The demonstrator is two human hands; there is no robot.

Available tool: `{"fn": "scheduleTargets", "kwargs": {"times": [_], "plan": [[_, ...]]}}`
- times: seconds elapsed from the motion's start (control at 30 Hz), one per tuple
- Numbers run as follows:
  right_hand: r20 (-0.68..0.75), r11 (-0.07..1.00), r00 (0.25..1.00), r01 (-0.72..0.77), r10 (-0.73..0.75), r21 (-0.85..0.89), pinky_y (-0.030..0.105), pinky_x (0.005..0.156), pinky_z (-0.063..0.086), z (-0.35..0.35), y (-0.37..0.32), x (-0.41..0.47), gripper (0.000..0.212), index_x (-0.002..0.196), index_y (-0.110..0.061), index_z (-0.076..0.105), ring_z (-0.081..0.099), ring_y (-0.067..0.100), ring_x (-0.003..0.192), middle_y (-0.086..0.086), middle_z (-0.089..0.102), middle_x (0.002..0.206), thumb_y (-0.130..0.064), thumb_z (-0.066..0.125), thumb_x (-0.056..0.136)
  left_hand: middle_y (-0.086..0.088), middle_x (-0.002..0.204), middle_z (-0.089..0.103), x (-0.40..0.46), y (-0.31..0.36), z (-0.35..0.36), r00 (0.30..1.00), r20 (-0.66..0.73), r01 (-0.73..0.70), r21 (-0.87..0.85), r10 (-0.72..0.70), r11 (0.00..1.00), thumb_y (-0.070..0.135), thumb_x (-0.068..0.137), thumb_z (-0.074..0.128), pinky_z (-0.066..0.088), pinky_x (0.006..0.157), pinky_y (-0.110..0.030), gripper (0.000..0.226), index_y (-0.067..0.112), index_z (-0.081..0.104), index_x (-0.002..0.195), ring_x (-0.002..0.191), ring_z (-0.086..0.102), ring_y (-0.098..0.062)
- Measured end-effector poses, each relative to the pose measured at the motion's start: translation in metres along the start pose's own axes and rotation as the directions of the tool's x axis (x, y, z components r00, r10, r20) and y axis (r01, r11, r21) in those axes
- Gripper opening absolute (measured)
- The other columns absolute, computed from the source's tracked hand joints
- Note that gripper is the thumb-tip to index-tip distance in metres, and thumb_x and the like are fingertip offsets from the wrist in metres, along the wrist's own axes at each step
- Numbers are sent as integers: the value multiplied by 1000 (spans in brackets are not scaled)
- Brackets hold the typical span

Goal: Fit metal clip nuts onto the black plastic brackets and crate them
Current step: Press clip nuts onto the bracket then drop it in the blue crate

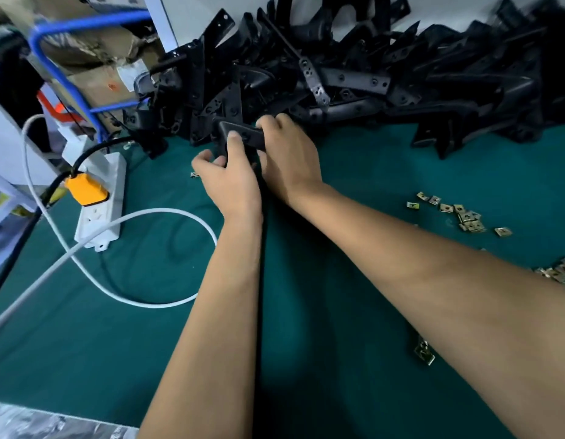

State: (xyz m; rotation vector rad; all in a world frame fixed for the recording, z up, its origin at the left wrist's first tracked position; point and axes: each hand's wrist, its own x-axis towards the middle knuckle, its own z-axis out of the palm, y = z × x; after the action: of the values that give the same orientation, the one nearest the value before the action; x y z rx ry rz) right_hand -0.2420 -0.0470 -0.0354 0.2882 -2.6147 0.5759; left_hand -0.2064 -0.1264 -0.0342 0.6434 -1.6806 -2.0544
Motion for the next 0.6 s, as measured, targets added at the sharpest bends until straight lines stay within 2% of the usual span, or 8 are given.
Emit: {"fn": "scheduleTargets", "kwargs": {"times": [0.07, 0.17, 0.23, 0.3, 0.37, 0.43, 0.5, 0.6], "plan": [[-18, 1000, 1000, 25, -25, 1, 40, 67, 47, -17, -1, -16, 30, 122, -16, 53, 60, 29, 92, 7, 56, 116, -18, 63, 95, -2, 111, 62, -5, 6, 1, 998, 68, 11, -71, -6, 997, 56, 79, 68, 54, 101, -50, 75, 17, 40, 138, 109, 68, -29], [-46, 994, 994, 97, -99, -47, 39, 62, 45, -46, 4, -47, 41, 129, -15, 52, 59, 28, 89, 6, 54, 116, -11, 67, 91, 2, 105, 60, -15, 14, 2, 988, 132, -73, -22, 76, 997, 55, 79, 74, 54, 101, -50, 67, 21, 49, 132, 94, 64, -17], [-75, 985, 985, 150, -156, -81, 39, 61, 44, -66, 12, -68, 53, 134, -11, 54, 57, 28, 94, 8, 54, 118, -3, 71, 85, -1, 103, 61, -24, 18, 7, 979, 179, -101, 35, 94, 994, 45, 80, 80, 54, 97, -50, 54, 23, 54, 121, 90, 62, -16], [-84, 973, 971, 215, -222, -86, 41, 66, 50, -86, 24, -86, 59, 138, -8, 54, 57, 28, 99, 9, 54, 119, 2, 72, 83, 2, 92, 66, -34, 19, 13, 968, 243, -59, -3, 58, 998, 26, 80, 82, 56, 86, -43, 42, 22, 52, 110, 84, 62, -16], [1, 969, 970, 243, -243, 44, 37, 80, 54, -105, 42, -104, 64, 146, -14, 48, 58, 22, 105, 3, 54, 126, -9, 74, 88, 2, 76, 60, -44, 16, 18, 950, 313, 44, -141, 2, 989, 7, 79, 71, 52, 74, -36, 32, 15, 49, 101, 75, 59, -19], [126, 958, 981, 108, -146, 267, 24, 85, 50, -125, 63, -124, 71, 152, -27, 41, 60, 10, 104, -10, 56, 126, -32, 76, 91, -5, 77, 53, -53, 13, 22, 934, 355, 121, -204, -42, 971, -5, 84, 55, 53, 68, -32, 21, 10, 46, 95, 68, 64, -24], [241, 905, 970, -75, -31, 418, 19, 78, 49, -145, 85, -139, 59, 141, -32, 52, 64, 8, 93, -15, 64, 111, -42, 78, 89, -8, 78, 53, -56, 8, 23, 906, 413, 197, -216, -93, 956, -12, 90, 44, 57, 63, -31, 21, 8, 45, 90, 63, 69, -28], [449, 896, 892, -160, -48, 414, 17, 67, 49, -165, 113, -153, 20, 102, -28, 75, 65, 5, 73, -12, 72, 86, -33, 84, 85, -13, 82, 63, -62, 1, 26, 812, 558, 291, -133, -171, 947, 0, 104, 45, 59, 57, -29, 15, 9, 50, 93, 62, 71, -28]]}}
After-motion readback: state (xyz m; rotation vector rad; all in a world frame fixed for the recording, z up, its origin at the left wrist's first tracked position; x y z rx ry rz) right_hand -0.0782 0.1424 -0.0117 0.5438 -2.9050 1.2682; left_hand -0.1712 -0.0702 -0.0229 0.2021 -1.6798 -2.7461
